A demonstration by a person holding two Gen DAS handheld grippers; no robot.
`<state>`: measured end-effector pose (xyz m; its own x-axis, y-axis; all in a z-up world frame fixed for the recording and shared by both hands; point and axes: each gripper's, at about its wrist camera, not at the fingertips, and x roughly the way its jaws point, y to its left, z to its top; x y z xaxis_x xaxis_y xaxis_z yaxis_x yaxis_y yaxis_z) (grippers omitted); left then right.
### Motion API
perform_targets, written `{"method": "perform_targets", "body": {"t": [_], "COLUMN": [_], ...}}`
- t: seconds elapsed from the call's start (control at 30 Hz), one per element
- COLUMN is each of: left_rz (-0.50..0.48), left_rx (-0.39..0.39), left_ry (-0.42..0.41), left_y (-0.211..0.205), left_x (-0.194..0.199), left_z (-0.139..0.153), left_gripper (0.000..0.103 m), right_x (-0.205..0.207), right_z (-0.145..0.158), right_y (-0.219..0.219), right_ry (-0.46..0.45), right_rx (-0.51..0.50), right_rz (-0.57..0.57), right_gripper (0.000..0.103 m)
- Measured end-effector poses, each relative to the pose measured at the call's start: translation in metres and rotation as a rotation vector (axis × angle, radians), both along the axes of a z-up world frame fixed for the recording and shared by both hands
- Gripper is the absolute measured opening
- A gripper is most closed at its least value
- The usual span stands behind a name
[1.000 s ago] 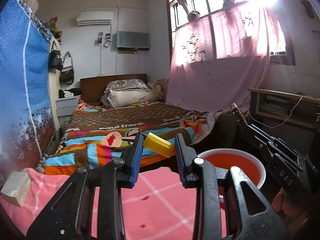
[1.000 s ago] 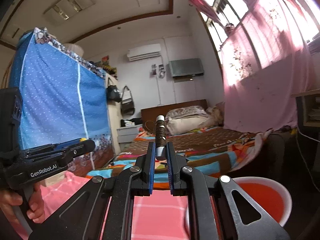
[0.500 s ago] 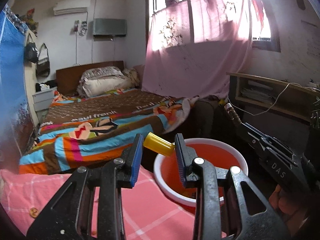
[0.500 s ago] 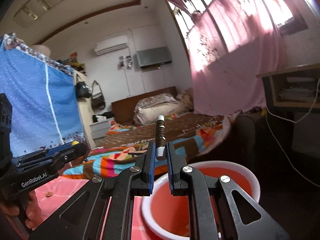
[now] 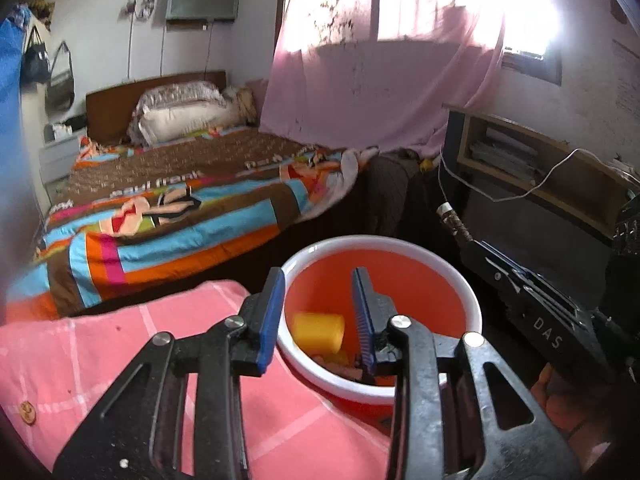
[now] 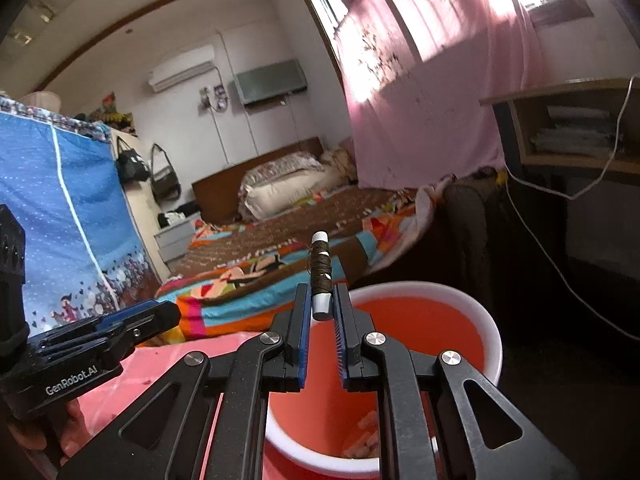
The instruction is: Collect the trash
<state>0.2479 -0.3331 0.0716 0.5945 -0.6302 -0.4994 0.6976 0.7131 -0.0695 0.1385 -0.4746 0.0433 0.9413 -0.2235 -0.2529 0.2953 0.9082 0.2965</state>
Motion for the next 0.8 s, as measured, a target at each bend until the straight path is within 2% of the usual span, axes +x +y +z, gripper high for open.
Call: {"method": "perform_targets", "body": {"t": [0.17,0.47,0.8], "left_rz": [0.008,0.034,0.077], "left_rx": [-0.008,-0.026,-0.032], "left_ry": [0.036,0.039,0.049], "left_y": [-0.001,0.006,0.017], "left_x": [0.003,0.004,0.012], "left_z": [-0.001,-0.003,-0.014], "left_gripper": [0.058,0.071,0.078], "right_x": [0.002,0.004,0.008], "right_z": [-0.007,-0.012,-0.014], "right_y": [-0.012,-0.013,-0.011], "right_ry": [0.029,0.067,0.094], "right_rx": [0.059,0.084,0.081], "right_rz": [-0.022,-0.018,-0.015], "right_gripper": [0.010,0.011,0.011]}}
